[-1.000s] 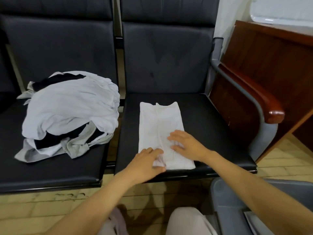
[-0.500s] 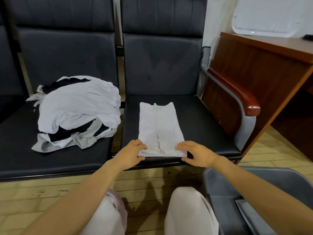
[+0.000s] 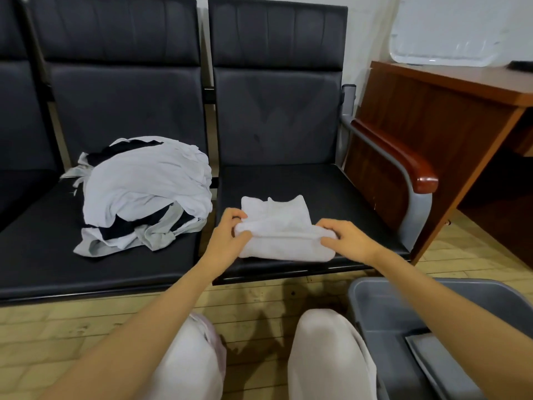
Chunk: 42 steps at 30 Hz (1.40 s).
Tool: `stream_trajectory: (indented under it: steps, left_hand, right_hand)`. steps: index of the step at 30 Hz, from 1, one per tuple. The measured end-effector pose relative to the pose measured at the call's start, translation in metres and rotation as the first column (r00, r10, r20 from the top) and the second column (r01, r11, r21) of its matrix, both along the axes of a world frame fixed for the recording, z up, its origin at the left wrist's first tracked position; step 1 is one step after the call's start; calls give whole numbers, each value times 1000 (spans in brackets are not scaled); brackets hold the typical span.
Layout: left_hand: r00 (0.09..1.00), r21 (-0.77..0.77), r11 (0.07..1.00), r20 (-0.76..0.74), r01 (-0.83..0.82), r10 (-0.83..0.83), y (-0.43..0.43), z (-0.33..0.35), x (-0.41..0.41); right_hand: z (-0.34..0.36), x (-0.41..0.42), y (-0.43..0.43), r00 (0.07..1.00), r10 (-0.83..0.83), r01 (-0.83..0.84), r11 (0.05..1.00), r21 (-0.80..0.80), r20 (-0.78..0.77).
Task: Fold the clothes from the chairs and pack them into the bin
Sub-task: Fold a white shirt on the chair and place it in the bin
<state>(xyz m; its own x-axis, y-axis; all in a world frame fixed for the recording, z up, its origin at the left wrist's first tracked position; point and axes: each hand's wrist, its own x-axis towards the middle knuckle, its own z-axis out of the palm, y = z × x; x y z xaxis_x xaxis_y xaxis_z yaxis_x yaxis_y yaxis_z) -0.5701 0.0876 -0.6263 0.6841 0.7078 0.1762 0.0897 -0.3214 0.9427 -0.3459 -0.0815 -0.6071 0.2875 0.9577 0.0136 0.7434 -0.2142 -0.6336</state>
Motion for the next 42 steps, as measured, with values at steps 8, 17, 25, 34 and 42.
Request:
stream_trajectory:
  steps: [8, 17, 25, 34, 42]
  left_hand:
    - [991, -236, 965, 36, -115, 127, 36, -8, 49]
    - [922, -128, 972, -361, -198, 140, 63, -55, 65]
    - [945, -109, 942, -123, -316, 303, 59, -40, 56]
    - [833, 450, 836, -293, -313, 470, 42, -43, 50]
    - [599, 426, 841, -785, 333, 161, 20, -68, 59]
  right_hand:
    - [16, 26, 72, 989, -147, 147, 989, 10, -36]
    - [-71, 35, 93, 926, -336, 311, 937, -158, -172]
    - [-64, 32, 91, 818, -457, 510, 857, 73, -350]
    - [-51, 12, 102, 872, -441, 420, 897, 141, 212]
    - [-93, -12, 93, 873, -98, 218, 954, -204, 477]
